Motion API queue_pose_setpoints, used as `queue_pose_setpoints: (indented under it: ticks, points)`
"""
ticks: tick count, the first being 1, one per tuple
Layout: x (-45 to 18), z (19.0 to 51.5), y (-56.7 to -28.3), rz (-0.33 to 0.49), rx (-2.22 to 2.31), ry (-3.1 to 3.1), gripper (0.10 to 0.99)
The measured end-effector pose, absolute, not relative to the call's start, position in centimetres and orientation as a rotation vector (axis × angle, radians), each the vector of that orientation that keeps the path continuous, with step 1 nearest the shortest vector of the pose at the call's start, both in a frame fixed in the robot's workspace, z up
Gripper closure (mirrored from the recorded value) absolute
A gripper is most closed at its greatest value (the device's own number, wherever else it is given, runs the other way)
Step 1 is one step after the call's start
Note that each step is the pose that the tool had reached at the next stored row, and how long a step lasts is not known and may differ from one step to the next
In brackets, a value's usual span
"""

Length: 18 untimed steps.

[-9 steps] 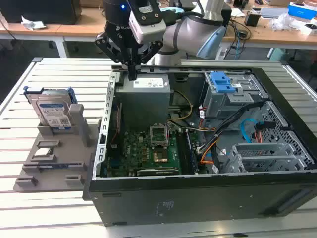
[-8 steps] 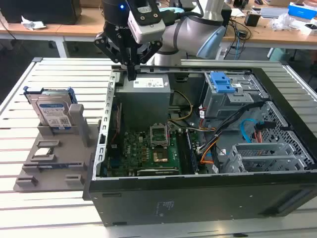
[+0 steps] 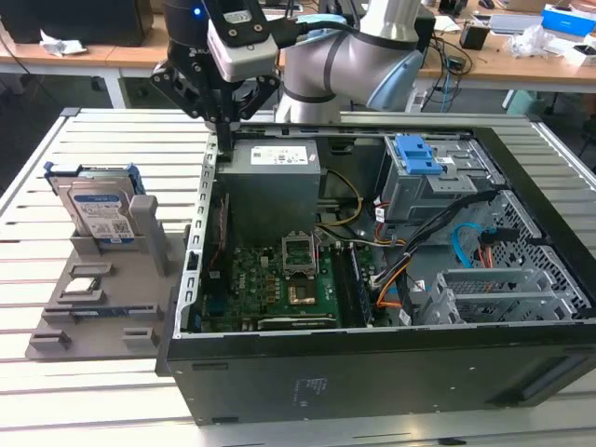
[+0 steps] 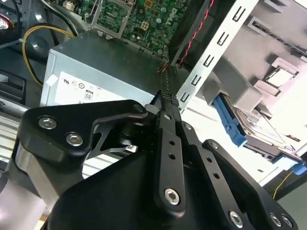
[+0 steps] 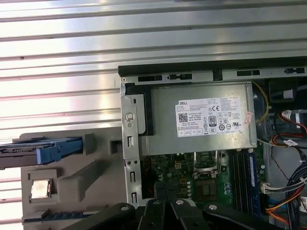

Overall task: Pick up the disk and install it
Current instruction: 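Reach for the disk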

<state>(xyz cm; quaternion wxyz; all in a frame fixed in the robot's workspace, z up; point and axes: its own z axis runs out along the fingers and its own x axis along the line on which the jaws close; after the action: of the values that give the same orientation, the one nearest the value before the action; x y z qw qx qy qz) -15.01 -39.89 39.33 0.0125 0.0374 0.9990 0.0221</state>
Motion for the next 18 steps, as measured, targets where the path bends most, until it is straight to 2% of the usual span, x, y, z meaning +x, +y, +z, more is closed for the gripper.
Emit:
queue_pose_setpoints:
  ticks: [18]
  points:
    - [-20.0,39.3,-39.9,0.069,0.117,3.114,0.98]
